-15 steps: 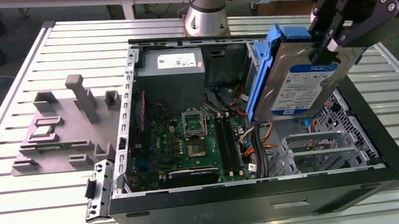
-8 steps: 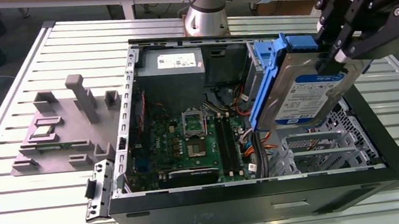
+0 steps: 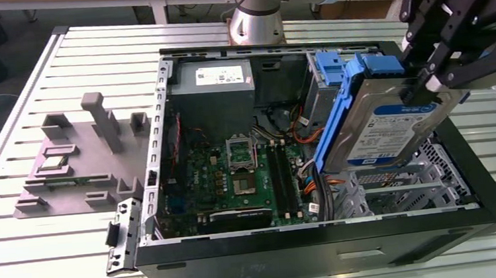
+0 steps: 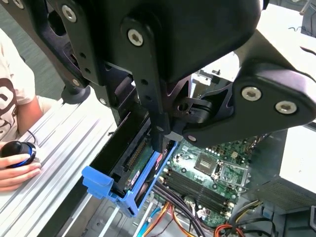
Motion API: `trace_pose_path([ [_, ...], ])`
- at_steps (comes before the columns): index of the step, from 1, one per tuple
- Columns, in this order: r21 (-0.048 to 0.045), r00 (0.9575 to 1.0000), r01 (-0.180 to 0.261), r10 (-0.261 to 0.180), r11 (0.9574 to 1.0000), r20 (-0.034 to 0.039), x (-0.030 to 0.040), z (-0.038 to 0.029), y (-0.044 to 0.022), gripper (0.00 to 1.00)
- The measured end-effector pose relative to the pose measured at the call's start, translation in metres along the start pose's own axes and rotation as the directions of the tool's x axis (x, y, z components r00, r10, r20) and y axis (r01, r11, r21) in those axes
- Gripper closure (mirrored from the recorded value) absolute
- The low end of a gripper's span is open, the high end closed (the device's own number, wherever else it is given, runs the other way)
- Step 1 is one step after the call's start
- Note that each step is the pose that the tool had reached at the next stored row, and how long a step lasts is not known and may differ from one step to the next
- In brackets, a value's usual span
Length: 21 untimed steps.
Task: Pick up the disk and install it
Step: 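Insert the disk into the insertion slot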
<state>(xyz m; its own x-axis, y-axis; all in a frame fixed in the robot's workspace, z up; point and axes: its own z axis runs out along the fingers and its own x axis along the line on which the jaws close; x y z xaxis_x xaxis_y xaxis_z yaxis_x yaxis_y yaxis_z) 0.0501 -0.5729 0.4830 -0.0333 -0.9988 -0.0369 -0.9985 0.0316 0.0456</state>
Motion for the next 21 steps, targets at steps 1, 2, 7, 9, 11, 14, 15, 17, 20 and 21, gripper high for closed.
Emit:
trace_pose_path([
  [1, 0.0000, 1.0000, 0.000, 0.000, 1.0000, 0.0001, 0.0002, 0.0003, -0.0015, 0.65],
  [2, 0.0000, 1.0000, 0.000, 0.000, 1.0000, 0.0002, 0.0004, 0.0005, -0.0033, 0.65],
  [7, -0.0001, 1.0000, 0.000, 0.000, 1.0000, 0.0000, 0.0004, 0.0010, -0.0170, 0.65],
  [9, -0.0001, 1.0000, 0.000, 0.000, 1.0000, 0.0000, 0.0004, 0.0012, -0.0227, 0.65],
  [11, -0.0002, 1.0000, 0.000, 0.000, 1.0000, 0.0001, 0.0002, 0.0014, -0.0285, 0.65],
  [14, -0.0003, 1.0000, 0.000, 0.000, 1.0000, 0.0001, 0.0000, 0.0018, -0.0376, 0.65],
  [15, -0.0003, 1.0000, 0.000, 0.000, 1.0000, 0.0000, -0.0001, 0.0019, -0.0404, 0.65],
  [17, -0.0003, 1.0000, 0.000, 0.000, 1.0000, 0.0001, -0.0003, 0.0024, -0.0459, 0.65],
  [20, -0.0004, 1.0000, 0.002, -0.002, 1.0000, -0.0001, -0.0004, 0.0041, -0.0529, 0.65],
  [21, -0.0005, 1.0000, 0.003, -0.003, 1.0000, -0.0001, -0.0004, 0.0051, -0.0546, 0.65],
])
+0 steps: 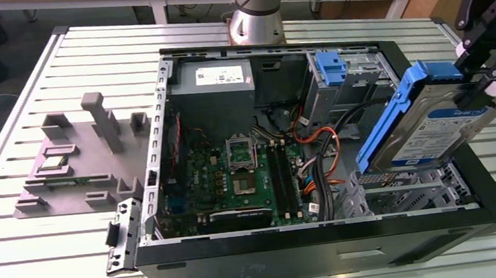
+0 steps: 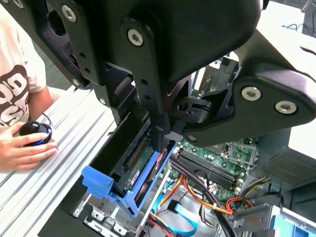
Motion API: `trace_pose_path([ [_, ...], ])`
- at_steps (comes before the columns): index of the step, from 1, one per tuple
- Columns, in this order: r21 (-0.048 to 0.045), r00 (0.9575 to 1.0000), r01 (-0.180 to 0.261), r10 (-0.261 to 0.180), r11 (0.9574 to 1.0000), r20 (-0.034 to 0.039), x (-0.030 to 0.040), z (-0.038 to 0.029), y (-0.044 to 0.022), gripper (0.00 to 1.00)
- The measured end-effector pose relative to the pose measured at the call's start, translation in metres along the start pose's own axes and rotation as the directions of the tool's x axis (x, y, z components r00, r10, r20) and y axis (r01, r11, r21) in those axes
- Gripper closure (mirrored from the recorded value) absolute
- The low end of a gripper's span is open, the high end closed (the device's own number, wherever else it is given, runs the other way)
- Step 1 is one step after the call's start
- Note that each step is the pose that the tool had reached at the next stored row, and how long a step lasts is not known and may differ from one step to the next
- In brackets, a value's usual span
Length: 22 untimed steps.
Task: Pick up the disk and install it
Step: 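Insert the disk into the insertion slot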
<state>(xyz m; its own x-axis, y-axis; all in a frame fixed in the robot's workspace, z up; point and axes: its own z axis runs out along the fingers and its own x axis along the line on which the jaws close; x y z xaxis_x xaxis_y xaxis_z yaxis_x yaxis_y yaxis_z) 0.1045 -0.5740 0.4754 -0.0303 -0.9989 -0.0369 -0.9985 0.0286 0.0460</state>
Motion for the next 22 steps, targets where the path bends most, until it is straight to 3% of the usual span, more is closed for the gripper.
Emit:
trace_pose_path([
  [6, -0.0008, 0.9999, 0.013, -0.013, 0.9999, -0.0008, 0.0000, 0.0054, -0.0074, 0.65],
  [22, -0.0009, 0.9999, 0.015, -0.015, 0.9999, -0.0007, 0.0044, 0.0172, -0.0096, 0.65],
])
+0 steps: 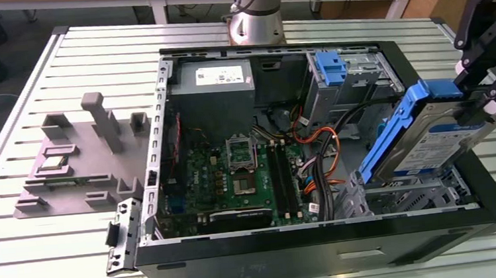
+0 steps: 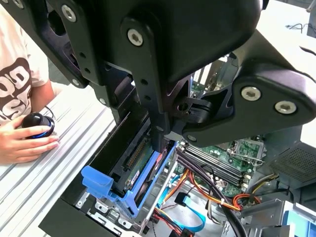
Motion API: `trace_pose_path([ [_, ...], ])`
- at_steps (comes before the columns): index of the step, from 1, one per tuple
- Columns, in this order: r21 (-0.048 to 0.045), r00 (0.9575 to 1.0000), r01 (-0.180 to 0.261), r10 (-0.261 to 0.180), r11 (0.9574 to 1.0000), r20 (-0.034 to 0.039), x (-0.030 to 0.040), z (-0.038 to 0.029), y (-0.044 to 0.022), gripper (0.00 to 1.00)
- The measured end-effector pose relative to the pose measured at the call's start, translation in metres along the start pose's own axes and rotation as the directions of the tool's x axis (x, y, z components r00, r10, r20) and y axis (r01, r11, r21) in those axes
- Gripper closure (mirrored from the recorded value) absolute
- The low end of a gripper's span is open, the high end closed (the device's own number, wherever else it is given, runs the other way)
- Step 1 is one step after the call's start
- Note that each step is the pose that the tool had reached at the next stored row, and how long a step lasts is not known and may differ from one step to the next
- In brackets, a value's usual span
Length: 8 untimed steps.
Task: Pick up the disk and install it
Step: 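Insert the disk into the insertion slot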
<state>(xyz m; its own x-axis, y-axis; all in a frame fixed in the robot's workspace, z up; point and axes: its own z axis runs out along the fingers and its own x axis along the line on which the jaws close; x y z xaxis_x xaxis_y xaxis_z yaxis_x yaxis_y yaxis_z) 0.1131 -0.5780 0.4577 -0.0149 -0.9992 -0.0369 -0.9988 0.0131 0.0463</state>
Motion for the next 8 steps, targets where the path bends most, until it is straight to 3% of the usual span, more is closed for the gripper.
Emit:
trace_pose_path([
  [8, 0.0006, 0.9998, -0.018, 0.018, 0.9998, 0.0008, 0.0001, 0.0020, -0.0015, 0.65],
])
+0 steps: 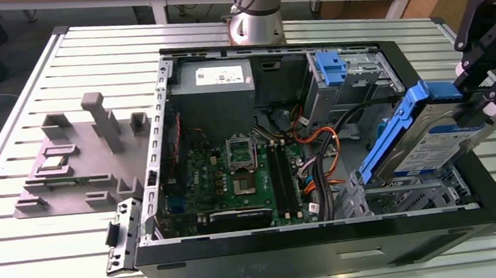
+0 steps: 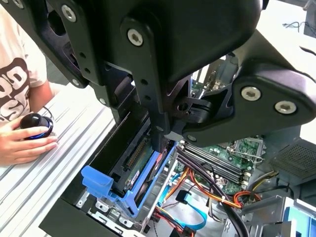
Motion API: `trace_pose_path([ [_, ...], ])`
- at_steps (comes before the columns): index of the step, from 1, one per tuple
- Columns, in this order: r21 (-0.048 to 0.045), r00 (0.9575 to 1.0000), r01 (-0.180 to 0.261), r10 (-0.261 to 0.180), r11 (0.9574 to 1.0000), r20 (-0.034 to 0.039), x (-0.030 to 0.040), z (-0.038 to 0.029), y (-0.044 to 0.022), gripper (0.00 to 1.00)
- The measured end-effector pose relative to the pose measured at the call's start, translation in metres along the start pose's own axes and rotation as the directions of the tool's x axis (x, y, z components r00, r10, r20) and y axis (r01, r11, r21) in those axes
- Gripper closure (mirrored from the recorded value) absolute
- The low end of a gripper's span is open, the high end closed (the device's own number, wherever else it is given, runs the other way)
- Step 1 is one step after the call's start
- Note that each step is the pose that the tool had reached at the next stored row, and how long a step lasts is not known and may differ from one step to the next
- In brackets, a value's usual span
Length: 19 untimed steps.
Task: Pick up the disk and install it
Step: 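Insert the disk into the insertion slot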
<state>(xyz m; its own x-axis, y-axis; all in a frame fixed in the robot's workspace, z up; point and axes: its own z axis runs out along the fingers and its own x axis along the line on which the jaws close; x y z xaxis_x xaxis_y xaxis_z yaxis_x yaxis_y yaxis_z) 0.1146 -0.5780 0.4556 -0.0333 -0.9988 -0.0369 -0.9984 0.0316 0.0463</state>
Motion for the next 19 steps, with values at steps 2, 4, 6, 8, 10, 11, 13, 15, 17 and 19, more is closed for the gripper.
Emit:
trace_pose_path([
  [2, 0.0004, 0.9999, -0.011, 0.011, 0.9999, 0.0006, 0.0000, 0.0007, -0.0001, 0.65],
  [4, 0.0005, 0.9999, -0.014, 0.014, 0.9999, 0.0009, -0.0002, 0.0015, -0.0001, 0.65],
  [6, 0.0005, 0.9999, -0.015, 0.015, 0.9999, 0.0008, -0.0009, 0.0017, -0.0001, 0.65],
  [8, 0.0005, 0.9999, -0.015, 0.015, 0.9999, 0.0006, -0.0019, 0.0019, -0.0001, 0.65],
  [10, 0.0006, 0.9999, -0.015, 0.015, 0.9999, 0.0008, -0.0025, 0.0023, -0.0001, 0.65],
  [11, 0.0006, 0.9999, -0.015, 0.015, 0.9999, 0.0010, -0.0026, 0.0029, -0.0001, 0.65],
  [13, 0.0005, 0.9999, -0.015, 0.015, 0.9999, 0.0009, -0.0027, 0.0042, -0.0001, 0.65],
  [15, 0.0006, 0.9999, -0.015, 0.015, 0.9999, 0.0007, -0.0030, 0.0051, -0.0002, 0.65],
  [17, 0.0006, 0.9999, -0.015, 0.015, 0.9999, 0.0005, -0.0037, 0.0051, -0.0004, 0.65],
  [19, 0.0005, 0.9999, -0.015, 0.015, 0.9999, 0.0007, -0.0043, 0.0053, -0.0013, 0.65],
])
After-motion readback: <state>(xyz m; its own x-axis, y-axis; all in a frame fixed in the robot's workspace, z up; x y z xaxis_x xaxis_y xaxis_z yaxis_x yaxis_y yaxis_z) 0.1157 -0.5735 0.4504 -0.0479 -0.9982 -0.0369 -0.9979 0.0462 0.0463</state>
